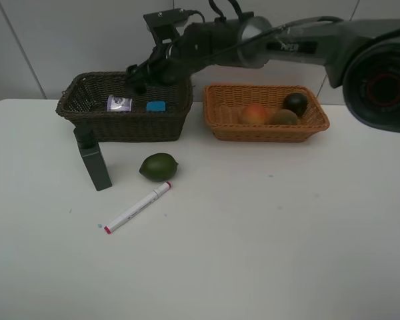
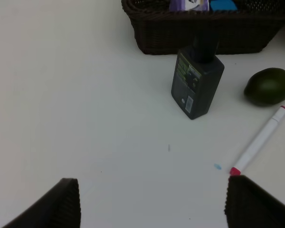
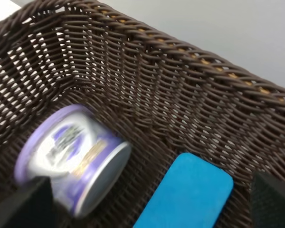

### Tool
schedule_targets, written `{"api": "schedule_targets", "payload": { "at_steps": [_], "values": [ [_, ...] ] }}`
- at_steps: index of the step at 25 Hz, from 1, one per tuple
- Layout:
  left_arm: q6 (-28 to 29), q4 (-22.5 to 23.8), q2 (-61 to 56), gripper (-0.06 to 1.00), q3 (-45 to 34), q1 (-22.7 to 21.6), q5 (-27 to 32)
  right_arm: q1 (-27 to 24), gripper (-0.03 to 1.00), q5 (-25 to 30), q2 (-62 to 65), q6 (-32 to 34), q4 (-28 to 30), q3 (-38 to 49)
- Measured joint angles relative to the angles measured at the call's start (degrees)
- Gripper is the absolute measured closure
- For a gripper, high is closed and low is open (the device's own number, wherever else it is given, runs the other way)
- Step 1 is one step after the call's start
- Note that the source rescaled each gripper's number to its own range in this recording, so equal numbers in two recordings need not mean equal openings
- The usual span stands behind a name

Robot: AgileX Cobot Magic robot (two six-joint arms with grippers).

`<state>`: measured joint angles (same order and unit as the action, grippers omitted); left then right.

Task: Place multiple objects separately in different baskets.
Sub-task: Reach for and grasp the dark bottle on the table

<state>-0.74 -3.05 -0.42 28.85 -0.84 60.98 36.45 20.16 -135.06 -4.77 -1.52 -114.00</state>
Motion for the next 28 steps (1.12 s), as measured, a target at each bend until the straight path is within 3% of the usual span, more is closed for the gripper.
{"api": "schedule_targets", "payload": {
  "at_steps": [7, 18, 21, 28],
  "values": [
    [0.0, 0.0, 0.0, 0.13, 0.0, 0.0, 0.0, 0.0, -0.03, 14.0, 6.5, -0.7, 1.5, 0.0],
    [0.0, 0.0, 0.0, 0.13, 0.0, 0.0, 0.0, 0.0, -0.03, 44.8, 19.4, -1.1, 1.5, 0.6],
    [0.0, 0.0, 0.0, 0.13, 0.0, 0.0, 0.0, 0.0, -0.03, 48.8, 24.5, -1.1, 1.5, 3.1],
    [0.0, 0.0, 0.0, 0.13, 0.0, 0.0, 0.0, 0.0, -0.03, 49.5, 37.3, -1.0, 1.5, 15.1]
  ]
}}
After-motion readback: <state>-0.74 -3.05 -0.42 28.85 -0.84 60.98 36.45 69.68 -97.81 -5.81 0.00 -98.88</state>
